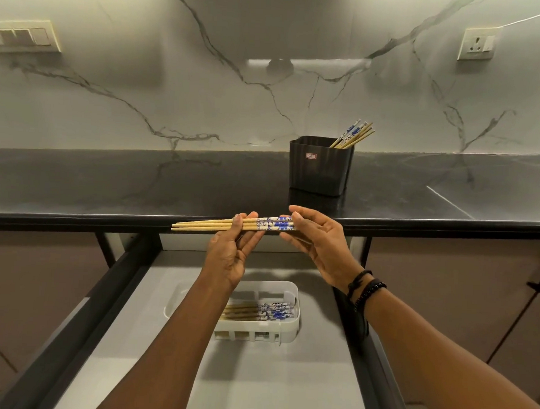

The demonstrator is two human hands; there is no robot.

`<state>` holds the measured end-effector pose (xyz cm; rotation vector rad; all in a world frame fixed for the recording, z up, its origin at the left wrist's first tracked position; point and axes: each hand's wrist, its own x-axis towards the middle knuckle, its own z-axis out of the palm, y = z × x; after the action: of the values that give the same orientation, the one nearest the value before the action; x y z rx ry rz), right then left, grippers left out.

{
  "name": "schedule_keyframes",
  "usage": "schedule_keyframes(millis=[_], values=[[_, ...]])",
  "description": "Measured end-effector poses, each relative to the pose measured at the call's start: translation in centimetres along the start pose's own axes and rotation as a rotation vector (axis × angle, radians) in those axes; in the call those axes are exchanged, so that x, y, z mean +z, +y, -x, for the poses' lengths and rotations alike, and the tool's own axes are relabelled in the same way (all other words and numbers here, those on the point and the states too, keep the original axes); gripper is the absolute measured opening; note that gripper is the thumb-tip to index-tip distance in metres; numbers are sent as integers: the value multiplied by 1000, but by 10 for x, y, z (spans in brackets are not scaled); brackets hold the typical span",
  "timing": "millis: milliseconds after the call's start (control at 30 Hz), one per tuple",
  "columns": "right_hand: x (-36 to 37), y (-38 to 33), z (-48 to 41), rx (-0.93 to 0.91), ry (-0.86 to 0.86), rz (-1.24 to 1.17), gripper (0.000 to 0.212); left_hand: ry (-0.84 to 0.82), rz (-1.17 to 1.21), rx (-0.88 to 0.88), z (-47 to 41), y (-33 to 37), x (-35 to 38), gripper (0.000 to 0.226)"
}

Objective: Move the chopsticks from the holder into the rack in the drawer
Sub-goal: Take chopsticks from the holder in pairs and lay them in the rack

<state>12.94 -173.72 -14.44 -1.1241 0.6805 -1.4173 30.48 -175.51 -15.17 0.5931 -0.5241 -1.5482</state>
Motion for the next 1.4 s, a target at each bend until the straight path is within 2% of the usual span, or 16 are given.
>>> schedule_keyframes(millis=[167,300,567,700,1000,1233,1400], values=[[-1,2,0,-74,25,168,24,-6,-38,5,-1,-3,0,26],[-5,1,-1,-56,37,184,20,-39,-70,-14,-2,-1,-1,22],[-12,-4,-1,70,10,67,23,-30,-84,53,-4,8,-4,22],[-12,-7,-1,155,-67,-182,30,-23,-17,34,-3,13,-6,20],[-9,2,-3,142,-122,-279,29,-86,79,-25,-3,15,-10,25],[-13,0,-6,105,-47,-183,24,-58,34,19,-5,12,-11,12],[-7,1,-5,35,-40,78,28,-46,-14,22,-7,9,-9,8]])
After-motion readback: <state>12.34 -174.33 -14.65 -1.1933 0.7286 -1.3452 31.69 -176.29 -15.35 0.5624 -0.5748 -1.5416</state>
